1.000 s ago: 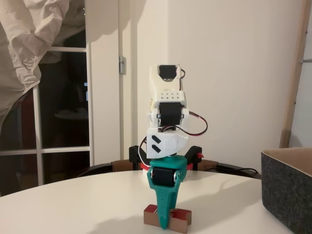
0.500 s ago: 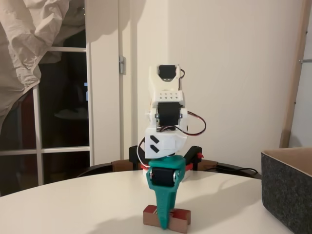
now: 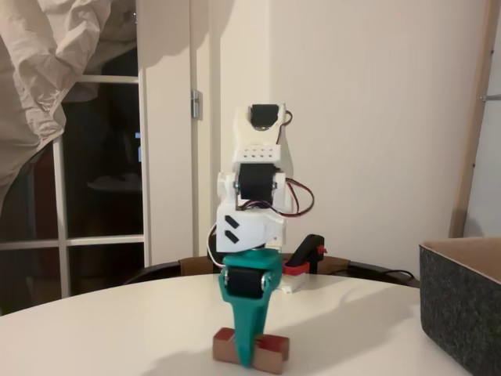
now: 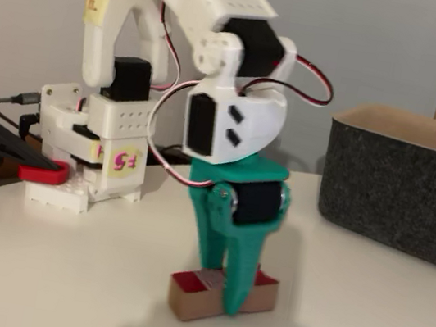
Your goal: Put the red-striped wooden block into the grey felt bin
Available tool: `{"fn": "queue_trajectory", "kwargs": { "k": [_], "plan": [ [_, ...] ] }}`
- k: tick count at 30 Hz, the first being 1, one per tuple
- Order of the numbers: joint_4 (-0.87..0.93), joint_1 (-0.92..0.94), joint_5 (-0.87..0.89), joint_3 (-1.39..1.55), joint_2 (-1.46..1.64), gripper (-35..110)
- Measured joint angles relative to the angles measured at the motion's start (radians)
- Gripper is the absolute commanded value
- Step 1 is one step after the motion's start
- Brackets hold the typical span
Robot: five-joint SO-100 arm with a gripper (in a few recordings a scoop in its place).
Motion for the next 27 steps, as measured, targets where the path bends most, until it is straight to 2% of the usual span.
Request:
{"fn": "queue_trajectory", "kwargs": {
  "k": [16, 27],
  "plan": [
    [0.000, 0.061, 0.074, 0.002, 0.327, 6],
    [0.000, -0.028, 0.037, -0.044, 0.557, 8]
  ]
}}
